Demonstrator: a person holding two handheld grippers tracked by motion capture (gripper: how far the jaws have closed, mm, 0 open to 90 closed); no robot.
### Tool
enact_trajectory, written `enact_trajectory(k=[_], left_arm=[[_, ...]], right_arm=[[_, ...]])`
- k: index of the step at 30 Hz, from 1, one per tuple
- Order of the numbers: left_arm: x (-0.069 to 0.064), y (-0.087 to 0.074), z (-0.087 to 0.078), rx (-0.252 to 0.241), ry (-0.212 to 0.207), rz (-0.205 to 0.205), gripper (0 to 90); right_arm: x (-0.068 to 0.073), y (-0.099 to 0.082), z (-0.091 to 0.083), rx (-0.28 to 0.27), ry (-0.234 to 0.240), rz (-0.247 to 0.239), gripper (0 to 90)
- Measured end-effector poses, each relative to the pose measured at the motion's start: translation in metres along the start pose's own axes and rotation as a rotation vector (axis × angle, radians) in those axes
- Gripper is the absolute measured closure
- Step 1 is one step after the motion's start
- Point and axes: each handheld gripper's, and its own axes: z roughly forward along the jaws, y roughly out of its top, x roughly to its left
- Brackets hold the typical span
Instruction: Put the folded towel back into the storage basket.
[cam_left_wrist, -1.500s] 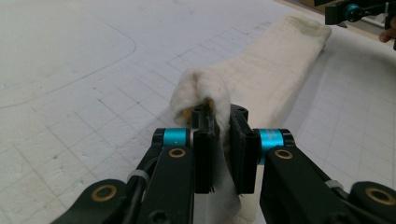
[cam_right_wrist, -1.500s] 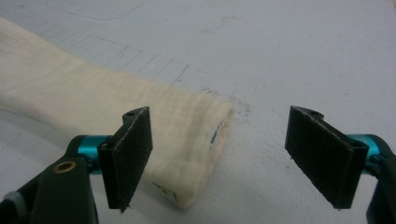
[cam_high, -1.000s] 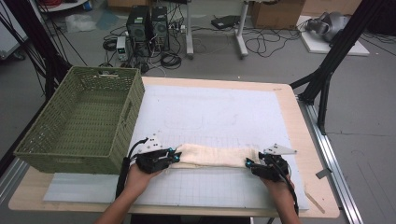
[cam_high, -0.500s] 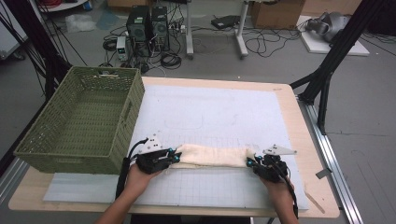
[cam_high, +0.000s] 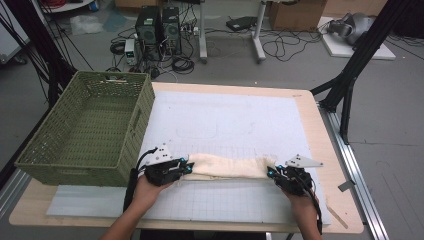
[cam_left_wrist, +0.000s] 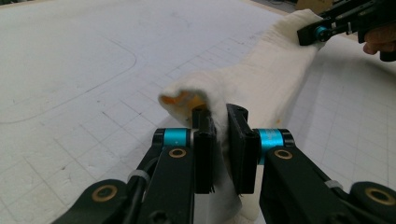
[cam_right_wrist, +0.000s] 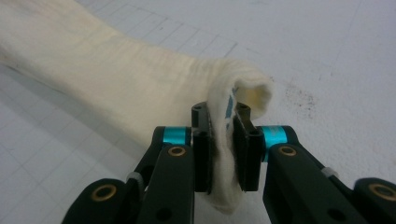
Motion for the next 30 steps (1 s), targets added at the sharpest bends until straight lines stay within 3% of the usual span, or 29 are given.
enact_trajectory(k=[9,14,24,27,30], left_arm=[[-0.005,0.013,-0.008,-0.054,-0.002,0.019,81.6],[-0.008,0.018,-0.011,-0.065,-0.007,0.039,82.1],[-0.01,0.029,-0.02,-0.103,-0.016,0.058,82.3],[-0.009,0.031,-0.023,-0.114,-0.013,0.062,82.5],[-0.009,0.033,-0.027,-0.122,-0.006,0.066,82.7]], right_arm=[[-0.002,0.003,-0.007,-0.056,0.007,-0.02,79.5],[-0.005,0.007,-0.016,-0.121,0.002,-0.025,79.9],[-0.008,0.013,-0.021,-0.172,0.022,-0.017,80.2],[-0.008,0.018,-0.024,-0.205,0.026,-0.034,80.2],[-0.007,0.022,-0.023,-0.204,0.025,-0.051,80.3]])
